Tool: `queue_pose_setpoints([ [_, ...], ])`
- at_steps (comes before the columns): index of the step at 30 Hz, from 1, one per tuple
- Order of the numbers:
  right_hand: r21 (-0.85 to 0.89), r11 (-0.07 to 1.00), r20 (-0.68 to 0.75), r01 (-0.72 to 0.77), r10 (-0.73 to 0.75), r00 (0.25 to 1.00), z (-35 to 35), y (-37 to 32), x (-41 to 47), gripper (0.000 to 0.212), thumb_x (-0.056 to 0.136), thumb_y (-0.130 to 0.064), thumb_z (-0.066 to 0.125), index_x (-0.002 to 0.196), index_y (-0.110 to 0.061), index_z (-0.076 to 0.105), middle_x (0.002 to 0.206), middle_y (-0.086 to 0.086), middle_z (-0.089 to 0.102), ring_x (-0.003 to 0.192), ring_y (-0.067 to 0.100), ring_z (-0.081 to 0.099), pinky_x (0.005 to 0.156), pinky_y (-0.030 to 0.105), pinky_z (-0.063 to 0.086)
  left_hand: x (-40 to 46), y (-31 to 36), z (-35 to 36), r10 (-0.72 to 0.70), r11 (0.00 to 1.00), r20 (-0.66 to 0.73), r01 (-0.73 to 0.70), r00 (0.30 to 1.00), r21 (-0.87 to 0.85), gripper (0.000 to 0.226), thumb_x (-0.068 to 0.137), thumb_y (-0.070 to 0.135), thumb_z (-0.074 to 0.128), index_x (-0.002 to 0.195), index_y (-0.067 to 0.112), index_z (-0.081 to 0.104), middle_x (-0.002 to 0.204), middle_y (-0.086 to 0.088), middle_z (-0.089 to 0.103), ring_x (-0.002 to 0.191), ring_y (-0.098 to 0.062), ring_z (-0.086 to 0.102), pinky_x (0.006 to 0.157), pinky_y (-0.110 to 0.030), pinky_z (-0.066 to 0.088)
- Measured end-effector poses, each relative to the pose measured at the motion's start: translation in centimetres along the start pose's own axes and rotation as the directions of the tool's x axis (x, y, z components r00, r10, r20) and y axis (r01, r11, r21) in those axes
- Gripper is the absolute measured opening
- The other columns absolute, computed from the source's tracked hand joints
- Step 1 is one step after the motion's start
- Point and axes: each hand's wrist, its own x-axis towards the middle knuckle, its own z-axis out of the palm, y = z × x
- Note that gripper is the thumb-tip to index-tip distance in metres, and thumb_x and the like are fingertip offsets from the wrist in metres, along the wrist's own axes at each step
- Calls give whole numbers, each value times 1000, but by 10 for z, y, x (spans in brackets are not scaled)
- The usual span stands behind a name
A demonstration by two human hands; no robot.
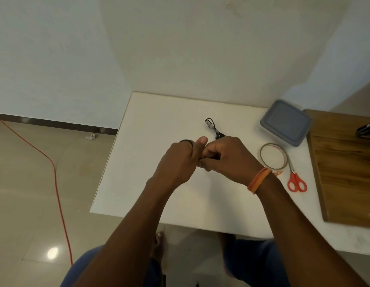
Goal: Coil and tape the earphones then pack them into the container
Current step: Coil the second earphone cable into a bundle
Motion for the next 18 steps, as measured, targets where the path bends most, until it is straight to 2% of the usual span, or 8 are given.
queue_pose_setpoints([
  [3, -10, 998, -39, 64, -65, 997, -5, -3, -3, 20, 77, -9, 76, 65, -23, 68, 60, -5, 67, 57, 4, 60, 55, 10, 42, -7, 10, -2, -48, 994, 235, 70, 971, -88, 75, 81, 74, 9, 64, 22, 60, 56, 9, 56, 51, -3, 50, 56, -24, 40],
  [5, 17, 995, -70, 102, -101, 992, -10, -6, -7, 11, 80, -9, 74, 77, -18, 75, 65, -9, 70, 59, 4, 63, 57, 11, 44, -8, 18, -3, -61, 956, 353, 156, 934, -249, 79, 77, 77, 2, 62, 23, 57, 46, 12, 45, 42, -3, 37, 50, -21, 30],
  [7, 54, 991, -101, 127, -121, 988, -12, -7, -7, 7, 81, -12, 74, 85, -17, 77, 67, -13, 71, 63, 9, 66, 59, 23, 53, -8, 22, -4, -48, 879, 452, 253, 891, -404, 85, 70, 83, -1, 64, 16, 51, 47, 7, 33, 45, -10, 25, 50, -26, 22],
  [10, 73, 986, -152, 149, -136, 979, -12, -6, -6, 4, 80, -13, 75, 79, -16, 76, 66, -6, 70, 62, 21, 64, 62, 43, 54, -7, 19, -6, -17, 825, 528, 310, 849, -472, 83, 75, 86, 10, 66, 10, 43, 53, 0, 24, 45, -14, 17, 47, -26, 19],
  [13, 130, 982, -150, 137, -117, 982, -16, -1, -5, 2, 78, -15, 78, 77, -16, 77, 66, -5, 70, 62, 26, 63, 61, 44, 53, -8, 17, -8, 12, 783, 612, 373, 791, -498, 73, 82, 80, 26, 62, 11, 41, 50, -2, 23, 39, -14, 17, 42, -19, 22],
  [16, 298, 948, -112, 115, -85, 990, -20, 3, -5, 7, 79, -14, 78, 83, -19, 79, 76, 1, 75, 66, 39, 65, 56, 49, 55, -9, 16, -10, 67, 724, 668, 424, 742, -544, 67, 81, 75, 35, 57, 13, 41, 44, 0, 24, 31, -9, 19, 39, -13, 22],
  [18, 405, 909, -95, 98, -65, 993, -22, 4, -6, 10, 79, -12, 77, 89, -13, 78, 78, 5, 75, 64, 35, 68, 54, 46, 55, -8, 15, -13, 116, 673, 674, 441, 730, -594, 62, 85, 67, 40, 55, 13, 40, 40, 2, 24, 28, -7, 19, 38, -10, 20],
])
